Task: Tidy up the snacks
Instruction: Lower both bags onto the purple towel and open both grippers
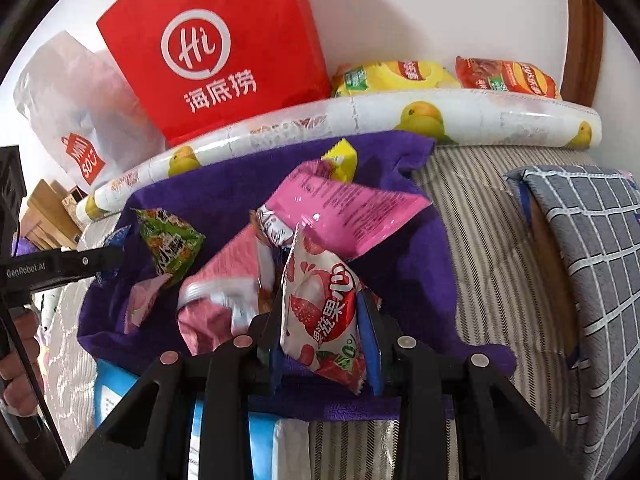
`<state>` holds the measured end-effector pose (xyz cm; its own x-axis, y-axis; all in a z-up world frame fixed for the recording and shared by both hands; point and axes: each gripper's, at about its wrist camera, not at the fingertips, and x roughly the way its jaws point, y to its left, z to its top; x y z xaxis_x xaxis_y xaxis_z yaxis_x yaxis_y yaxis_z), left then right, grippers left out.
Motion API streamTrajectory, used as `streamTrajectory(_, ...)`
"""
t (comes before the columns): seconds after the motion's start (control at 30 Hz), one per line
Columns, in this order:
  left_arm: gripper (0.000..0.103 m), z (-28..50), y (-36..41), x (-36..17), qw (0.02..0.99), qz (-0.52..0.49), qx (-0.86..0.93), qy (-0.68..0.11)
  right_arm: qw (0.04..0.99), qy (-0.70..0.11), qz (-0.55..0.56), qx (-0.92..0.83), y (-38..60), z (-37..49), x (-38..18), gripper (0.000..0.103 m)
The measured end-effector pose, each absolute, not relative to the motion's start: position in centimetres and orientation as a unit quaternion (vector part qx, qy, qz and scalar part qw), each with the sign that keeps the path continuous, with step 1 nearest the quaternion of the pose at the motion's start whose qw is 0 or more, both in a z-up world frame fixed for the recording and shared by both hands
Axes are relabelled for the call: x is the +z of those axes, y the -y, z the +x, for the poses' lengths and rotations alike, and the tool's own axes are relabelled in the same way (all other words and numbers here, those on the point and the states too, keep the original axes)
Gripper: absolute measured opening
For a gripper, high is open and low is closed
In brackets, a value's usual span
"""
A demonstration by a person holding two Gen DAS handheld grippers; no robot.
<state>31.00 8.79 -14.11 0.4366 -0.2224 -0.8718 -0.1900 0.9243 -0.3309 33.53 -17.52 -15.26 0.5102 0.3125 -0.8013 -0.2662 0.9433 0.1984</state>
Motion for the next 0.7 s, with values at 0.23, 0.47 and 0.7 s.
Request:
streamTrajectory(0.23,0.04,31.6,-8.5,-15.2,0.82,-0.203,-0.024,-0.535,0.875,-0.459,-0.009,0.155,16.9,33.1,-15.2,0.036)
streamTrajectory(0.47,0.053,31.7,-8.1,-15.3,0.816,-0.214,-0.037,-0.535,0.886,-0.435,-0.024,0.158,17.3,31.8,-13.0,0.064)
streamTrajectory(0.7,0.062,29.8,-8.3,-13.7,0.817,-0.223,-0.041,-0.53,0.898,-0.408,-0.015,0.161,17.5,29.0,-10.2,0.07)
